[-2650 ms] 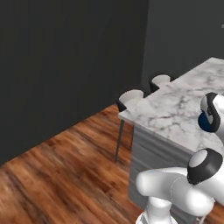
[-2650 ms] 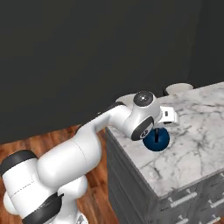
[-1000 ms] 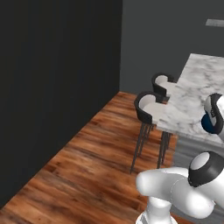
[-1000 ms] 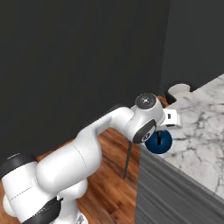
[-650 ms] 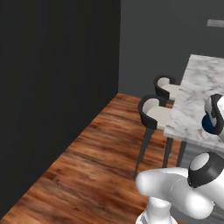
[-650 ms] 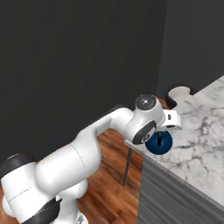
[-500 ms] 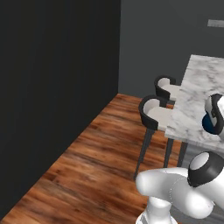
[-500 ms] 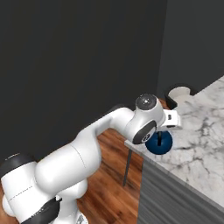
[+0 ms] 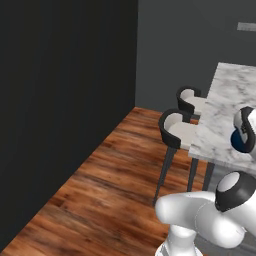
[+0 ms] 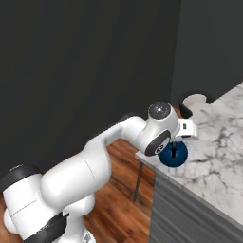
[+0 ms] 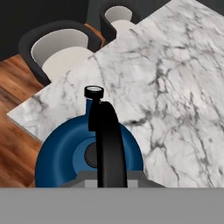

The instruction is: The kettle is done boiling. Turn off the stove, then wait for 300 timesteps before moving the kettle to the dining table.

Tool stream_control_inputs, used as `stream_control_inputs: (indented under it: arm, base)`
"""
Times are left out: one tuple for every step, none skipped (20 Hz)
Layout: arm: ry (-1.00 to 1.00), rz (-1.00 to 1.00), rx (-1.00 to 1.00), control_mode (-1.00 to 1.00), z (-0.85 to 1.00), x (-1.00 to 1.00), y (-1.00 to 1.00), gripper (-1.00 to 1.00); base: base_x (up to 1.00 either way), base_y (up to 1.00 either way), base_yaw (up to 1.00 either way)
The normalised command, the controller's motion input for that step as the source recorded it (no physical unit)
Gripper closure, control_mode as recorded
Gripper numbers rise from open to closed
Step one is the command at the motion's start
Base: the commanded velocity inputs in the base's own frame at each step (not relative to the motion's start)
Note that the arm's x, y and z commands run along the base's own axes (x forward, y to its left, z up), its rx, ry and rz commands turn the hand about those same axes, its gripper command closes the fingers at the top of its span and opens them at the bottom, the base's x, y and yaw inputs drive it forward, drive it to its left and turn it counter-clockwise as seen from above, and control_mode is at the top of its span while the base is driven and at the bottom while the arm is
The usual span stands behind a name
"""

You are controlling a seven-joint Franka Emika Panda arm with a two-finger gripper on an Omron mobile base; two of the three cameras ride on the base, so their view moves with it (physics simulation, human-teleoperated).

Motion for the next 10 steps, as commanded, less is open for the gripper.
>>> stream_control_inputs:
  arm:
    - [0.01, 0.00, 0.00, -1.00, 0.00, 0.27, 0.00, 1.00]
    - [0.00, 0.00, 0.00, -1.00, 0.00, 0.28, 0.00, 1.00]
    - [0.02, 0.00, 0.00, -1.00, 0.00, 0.30, 0.02, 1.00]
    - [0.01, 0.00, 0.00, -1.00, 0.00, 0.32, 0.06, 1.00]
    - [0.00, 0.00, 0.00, -1.00, 0.00, 0.30, 0.04, 1.00]
    - [0.00, 0.00, 0.00, -1.00, 0.00, 0.28, 0.00, 1.00]
    - [0.00, 0.00, 0.00, -1.00, 0.00, 0.30, 0.01, 1.00]
    - [0.00, 0.00, 0.00, -1.00, 0.00, 0.30, 0.02, 1.00]
    - [0.00, 0.00, 0.00, -1.00, 0.00, 0.29, 0.04, 1.00]
    - [0.00, 0.00, 0.00, -1.00, -0.01, 0.27, 0.03, 1.00]
  base:
    - [0.00, 0.00, 0.00]
    - [0.00, 0.00, 0.00]
    - [0.00, 0.00, 0.00]
    - [0.00, 0.00, 0.00]
    - [0.00, 0.00, 0.00]
    - [0.00, 0.00, 0.00]
    - [0.00, 0.00, 0.00]
    - [0.00, 0.00, 0.00]
    - [0.00, 0.00, 0.00]
    - [0.00, 0.00, 0.00]
